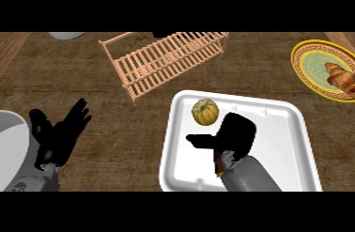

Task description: Pick the sweet potato from the tray and place it in the tiered shelf

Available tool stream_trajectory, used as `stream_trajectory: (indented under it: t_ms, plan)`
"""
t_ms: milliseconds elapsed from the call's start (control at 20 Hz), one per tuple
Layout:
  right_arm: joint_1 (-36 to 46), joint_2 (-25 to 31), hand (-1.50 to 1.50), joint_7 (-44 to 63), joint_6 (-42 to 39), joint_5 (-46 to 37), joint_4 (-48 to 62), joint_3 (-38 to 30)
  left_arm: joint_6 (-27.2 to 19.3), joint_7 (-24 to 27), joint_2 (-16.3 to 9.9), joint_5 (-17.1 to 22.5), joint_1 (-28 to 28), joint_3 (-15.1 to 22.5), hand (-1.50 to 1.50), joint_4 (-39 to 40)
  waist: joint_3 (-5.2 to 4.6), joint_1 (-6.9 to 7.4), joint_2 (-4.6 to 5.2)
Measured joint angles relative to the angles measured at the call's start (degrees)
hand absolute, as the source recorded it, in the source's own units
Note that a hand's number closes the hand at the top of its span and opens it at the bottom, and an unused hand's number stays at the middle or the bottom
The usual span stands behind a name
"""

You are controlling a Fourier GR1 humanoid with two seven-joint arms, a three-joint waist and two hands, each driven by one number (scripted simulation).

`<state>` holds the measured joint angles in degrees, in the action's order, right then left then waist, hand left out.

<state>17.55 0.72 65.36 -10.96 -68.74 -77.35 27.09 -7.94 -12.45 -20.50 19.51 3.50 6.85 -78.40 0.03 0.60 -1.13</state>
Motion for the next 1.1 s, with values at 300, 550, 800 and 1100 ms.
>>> stream_trajectory:
  t_ms: [300, 550, 800, 1100]
  plan:
    - [2.78, 0.58, 1.50, -0.76, 2.05, 3.29, 2.08, 4.96, -0.78, -1.10, 0.95, -1.29, 0.06, 0.04, 0.00, -0.86, 0.03, 0.06, -0.01]
    - [4.72, 0.16, 1.50, -15.87, -0.40, 15.38, -2.30, 11.07, -0.11, -0.79, 1.68, -1.55, 1.62, 0.79, 0.00, -1.00, 0.27, 2.41, 1.13]
    - [7.11, -0.46, 1.50, -30.83, -3.10, 27.30, -9.42, 15.23, 0.41, -0.86, 1.42, -1.51, 1.65, 0.50, 0.00, -0.30, 0.43, 2.08, 1.31]
    - [12.58, -0.66, 1.50, -33.23, -6.30, 34.27, -23.57, 10.70, -0.10, -1.25, 1.19, -1.34, -0.04, -0.82, 0.00, -0.78, 0.50, 0.03, 0.68]
